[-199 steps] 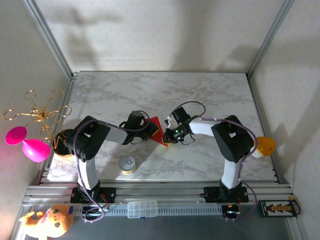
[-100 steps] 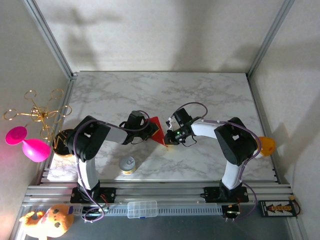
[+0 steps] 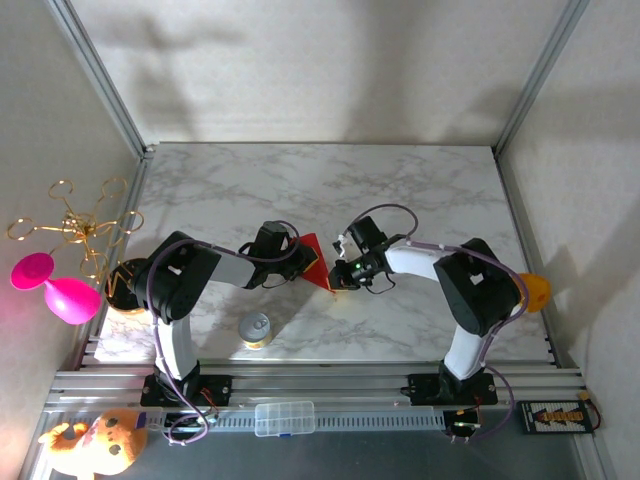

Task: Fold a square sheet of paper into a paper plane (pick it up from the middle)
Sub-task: Fourth fold the wing at the center of the table.

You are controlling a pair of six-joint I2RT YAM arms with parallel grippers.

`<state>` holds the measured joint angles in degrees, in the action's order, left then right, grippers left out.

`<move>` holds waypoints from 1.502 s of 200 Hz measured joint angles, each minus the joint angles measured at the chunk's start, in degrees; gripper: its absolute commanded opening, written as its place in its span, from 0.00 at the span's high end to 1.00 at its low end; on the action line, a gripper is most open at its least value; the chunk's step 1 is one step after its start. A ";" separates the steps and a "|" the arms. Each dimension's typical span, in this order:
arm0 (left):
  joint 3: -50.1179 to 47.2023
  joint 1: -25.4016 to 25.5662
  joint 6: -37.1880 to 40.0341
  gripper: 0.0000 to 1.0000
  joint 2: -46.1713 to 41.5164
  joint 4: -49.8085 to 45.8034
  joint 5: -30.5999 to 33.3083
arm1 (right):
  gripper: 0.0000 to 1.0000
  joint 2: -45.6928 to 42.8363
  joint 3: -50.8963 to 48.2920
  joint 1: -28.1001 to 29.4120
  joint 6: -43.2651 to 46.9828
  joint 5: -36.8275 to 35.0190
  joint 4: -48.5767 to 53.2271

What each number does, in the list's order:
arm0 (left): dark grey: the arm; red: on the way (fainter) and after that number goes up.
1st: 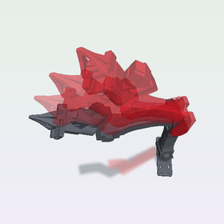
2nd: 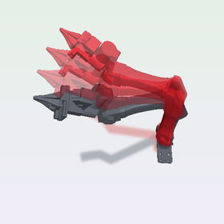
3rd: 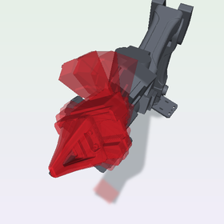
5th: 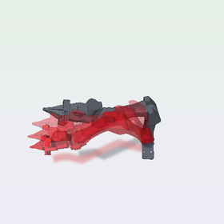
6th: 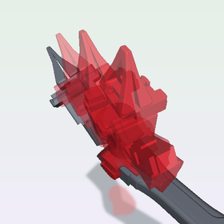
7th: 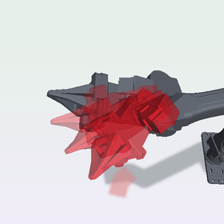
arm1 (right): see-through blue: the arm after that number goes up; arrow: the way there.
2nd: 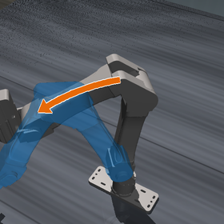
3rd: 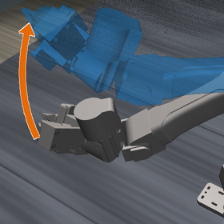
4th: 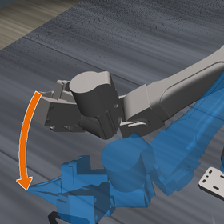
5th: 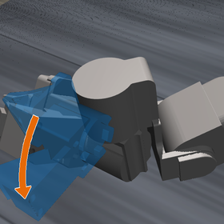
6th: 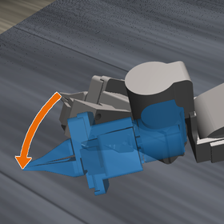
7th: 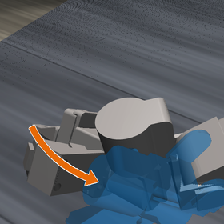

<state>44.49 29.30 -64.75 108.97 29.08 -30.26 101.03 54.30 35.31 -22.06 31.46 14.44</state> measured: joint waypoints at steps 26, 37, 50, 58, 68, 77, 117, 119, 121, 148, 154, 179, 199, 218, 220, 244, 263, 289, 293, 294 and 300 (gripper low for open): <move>0.04 0.00 0.00 0.85 0.00 -0.11 0.00 | 0.89 -0.59 1.36 0.04 -0.22 -0.04 -0.87; 0.04 0.00 0.00 0.85 -0.02 -0.13 0.00 | 0.89 -0.46 1.38 0.11 -0.81 -0.26 -1.44; 0.04 0.00 0.00 0.85 -0.02 -0.13 0.00 | 0.90 0.13 1.42 0.26 -1.51 -0.39 -2.23; 0.04 0.00 0.00 0.85 -0.02 -0.15 0.00 | 0.90 0.74 1.53 0.37 -1.79 -0.46 -2.69; 0.04 0.00 0.00 0.85 -0.02 -0.15 0.00 | 0.90 1.60 1.68 0.48 -2.14 -0.63 -3.13; 0.04 0.00 0.00 0.85 -0.02 -0.15 0.00 | 0.89 2.27 1.88 0.57 -2.40 -0.96 -3.21; 0.11 0.00 0.00 0.85 -0.04 -0.26 0.00 | 0.90 4.24 2.16 0.63 -2.60 -2.99 -3.28; 0.11 0.00 0.00 0.85 -0.04 -0.28 0.00 | 0.90 4.35 2.16 0.63 -2.60 -3.04 -3.28; 0.11 0.00 0.00 0.85 -0.04 -0.28 0.00 | 0.90 4.46 2.19 0.63 -2.58 -3.15 -3.28; 0.81 0.02 0.17 0.85 -0.13 -1.62 0.02 | 0.89 5.18 2.40 0.63 -2.51 -3.39 -3.23; 1.03 0.02 0.26 0.85 -0.17 -2.10 0.02 | 0.89 5.22 2.40 0.63 -2.45 -3.39 -3.21; 2.80 0.13 1.99 0.83 -0.52 -5.84 0.33 | 0.89 5.49 2.73 0.63 -1.62 -3.37 -2.86; 5.84 0.17 5.46 0.82 -1.20 -12.83 1.90 | 0.89 5.86 3.06 0.63 -0.94 -3.30 -2.80; 10.10 0.15 9.86 0.82 -1.81 -19.85 4.63 | 0.89 5.92 3.10 0.63 -0.26 -3.23 -2.67; 10.58 0.15 10.34 0.82 -1.92 -20.41 4.87 | 0.89 5.92 3.10 0.63 -0.15 -3.23 -2.67; 14.38 0.15 14.60 0.82 -2.91 -24.26 7.32 | 0.89 6.03 3.17 0.61 0.35 -3.17 -2.62; 15.87 0.15 16.81 0.83 -2.97 -26.21 8.35 | 0.89 6.12 3.28 0.61 0.48 -3.15 -2.54; 16.04 0.15 18.34 0.83 -2.58 -28.00 9.03 | 0.89 6.32 3.61 0.61 0.50 -3.15 -2.08; 16.04 0.15 18.40 0.83 -2.43 -28.15 9.16 | 0.89 6.34 3.67 0.61 0.50 -3.15 -1.97; 16.04 0.15 18.51 0.83 -2.38 -28.17 9.16 | 0.89 6.34 3.67 0.61 0.50 -3.15 -1.97; 16.04 0.15 18.64 0.83 -2.10 -28.33 9.18 | 0.89 6.34 3.74 0.61 0.50 -3.15 -1.81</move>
<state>60.53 29.45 -46.11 106.87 0.75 -21.08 107.37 58.04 35.92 -21.56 28.32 12.62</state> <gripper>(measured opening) 0.171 0.112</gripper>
